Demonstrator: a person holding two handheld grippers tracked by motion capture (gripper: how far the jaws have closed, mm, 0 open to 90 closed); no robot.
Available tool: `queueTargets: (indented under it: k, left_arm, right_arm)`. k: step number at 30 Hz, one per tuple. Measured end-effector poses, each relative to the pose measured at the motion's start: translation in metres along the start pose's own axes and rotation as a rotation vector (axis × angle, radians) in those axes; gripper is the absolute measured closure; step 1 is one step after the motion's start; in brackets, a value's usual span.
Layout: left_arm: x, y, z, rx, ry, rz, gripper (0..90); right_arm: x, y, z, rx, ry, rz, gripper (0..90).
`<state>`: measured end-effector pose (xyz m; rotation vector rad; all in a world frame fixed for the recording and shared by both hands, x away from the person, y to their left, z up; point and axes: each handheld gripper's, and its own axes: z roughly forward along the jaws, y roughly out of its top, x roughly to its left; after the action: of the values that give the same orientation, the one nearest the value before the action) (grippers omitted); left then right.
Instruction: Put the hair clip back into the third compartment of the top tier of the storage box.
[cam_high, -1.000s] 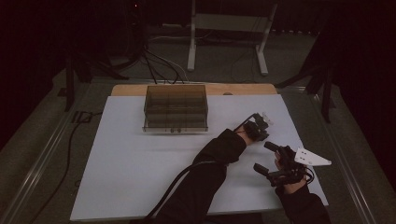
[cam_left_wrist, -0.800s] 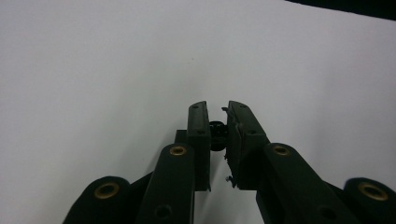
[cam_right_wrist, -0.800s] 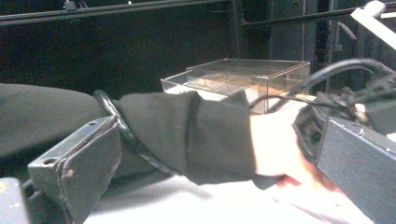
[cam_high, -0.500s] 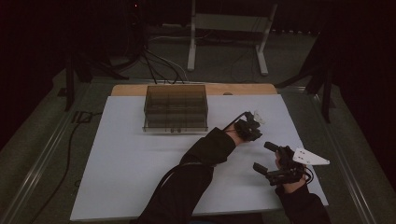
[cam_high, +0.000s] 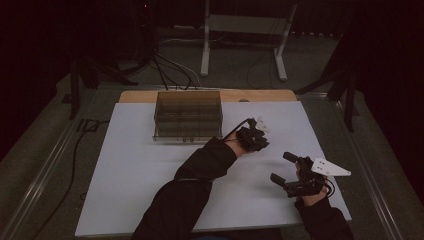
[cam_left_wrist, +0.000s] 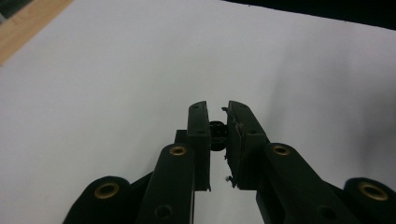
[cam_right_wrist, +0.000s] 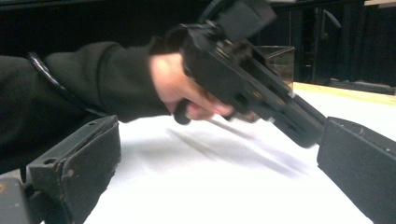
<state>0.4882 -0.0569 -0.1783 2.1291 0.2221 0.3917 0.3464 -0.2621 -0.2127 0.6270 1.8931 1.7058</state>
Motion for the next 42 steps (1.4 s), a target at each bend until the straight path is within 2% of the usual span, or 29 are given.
queueTargets:
  k: [2, 17, 18, 24, 30, 32, 42]
  left_arm:
    - [0.0, -0.002, -0.007, 0.006, 0.005, 0.014, 81.6]
    - [-0.004, -0.018, -0.052, -0.002, -0.003, 0.038, 81.6]
    - [-0.004, -0.018, -0.052, -0.002, -0.003, 0.038, 81.6]
    - [-0.001, -0.019, -0.075, -0.042, 0.0, 0.027, 81.6]
    - [0.002, -0.022, -0.091, -0.05, 0.01, 0.024, 81.6]
    - [0.004, -0.022, -0.103, -0.061, 0.018, 0.019, 81.6]
    - [0.013, -0.026, -0.131, -0.052, 0.049, 0.014, 81.6]
  right_arm:
    - [0.0, -0.001, 0.001, 0.005, 0.001, 0.0, 0.0]
    - [-0.001, -0.003, 0.004, 0.024, -0.014, 0.002, 0.0]
    - [-0.001, -0.003, 0.004, 0.024, -0.014, 0.002, 0.0]
    - [-0.001, -0.004, 0.006, 0.031, -0.017, 0.005, 0.0]
    - [-0.001, -0.004, 0.007, 0.034, -0.017, 0.003, 0.0]
    - [0.0, -0.004, 0.008, 0.037, -0.015, 0.005, 0.0]
    - [0.0, -0.005, 0.01, 0.045, -0.017, 0.003, 0.0]
